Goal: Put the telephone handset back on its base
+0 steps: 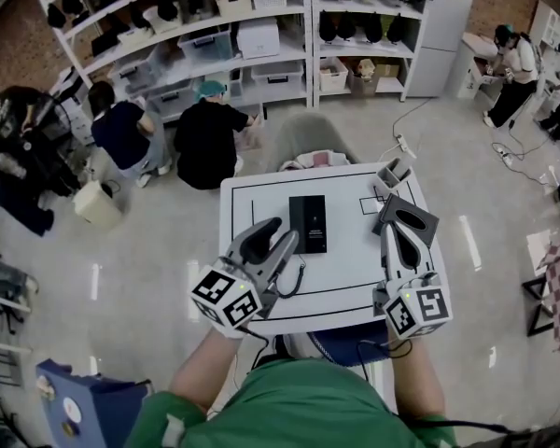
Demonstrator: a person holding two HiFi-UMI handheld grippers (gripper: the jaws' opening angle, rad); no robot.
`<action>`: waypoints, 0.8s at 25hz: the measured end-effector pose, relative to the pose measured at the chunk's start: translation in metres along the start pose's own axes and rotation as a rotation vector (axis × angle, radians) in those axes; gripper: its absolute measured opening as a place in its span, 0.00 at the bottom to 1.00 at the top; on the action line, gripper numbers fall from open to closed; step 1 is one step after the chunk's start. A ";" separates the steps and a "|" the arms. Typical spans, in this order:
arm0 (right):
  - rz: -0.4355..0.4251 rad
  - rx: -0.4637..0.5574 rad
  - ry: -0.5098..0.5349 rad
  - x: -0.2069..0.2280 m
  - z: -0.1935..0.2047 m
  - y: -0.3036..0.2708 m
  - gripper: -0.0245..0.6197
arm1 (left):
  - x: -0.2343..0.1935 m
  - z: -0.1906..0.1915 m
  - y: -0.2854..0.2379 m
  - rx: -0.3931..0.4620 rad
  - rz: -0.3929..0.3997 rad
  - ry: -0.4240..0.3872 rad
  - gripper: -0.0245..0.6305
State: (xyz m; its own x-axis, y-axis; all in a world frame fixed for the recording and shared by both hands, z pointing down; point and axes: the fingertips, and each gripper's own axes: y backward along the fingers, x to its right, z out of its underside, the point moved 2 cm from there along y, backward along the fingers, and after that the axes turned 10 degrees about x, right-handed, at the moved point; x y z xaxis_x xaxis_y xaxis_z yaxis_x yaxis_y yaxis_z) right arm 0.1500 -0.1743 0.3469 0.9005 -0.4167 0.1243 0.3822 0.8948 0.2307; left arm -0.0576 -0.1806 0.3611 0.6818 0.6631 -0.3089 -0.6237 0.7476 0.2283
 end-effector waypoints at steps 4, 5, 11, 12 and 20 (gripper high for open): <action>-0.002 -0.001 0.001 0.001 0.000 -0.002 0.07 | -0.002 0.002 0.000 -0.003 -0.005 0.002 0.29; -0.004 -0.001 0.002 0.000 0.000 -0.002 0.07 | -0.002 0.002 0.000 -0.004 -0.006 0.003 0.29; -0.003 -0.003 0.003 -0.001 -0.001 -0.004 0.07 | -0.005 0.002 0.000 -0.012 -0.011 0.008 0.29; -0.005 -0.003 0.003 -0.001 0.000 -0.004 0.07 | -0.006 0.002 0.000 -0.012 -0.013 0.009 0.29; 0.006 -0.011 0.009 -0.002 0.003 -0.005 0.07 | -0.011 0.005 0.000 -0.015 -0.007 0.013 0.29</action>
State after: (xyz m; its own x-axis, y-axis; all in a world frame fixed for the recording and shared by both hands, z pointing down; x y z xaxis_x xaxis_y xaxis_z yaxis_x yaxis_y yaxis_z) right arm 0.1453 -0.1784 0.3487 0.9046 -0.4098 0.1174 0.3788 0.8991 0.2196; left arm -0.0628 -0.1878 0.3690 0.6815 0.6570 -0.3224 -0.6244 0.7518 0.2121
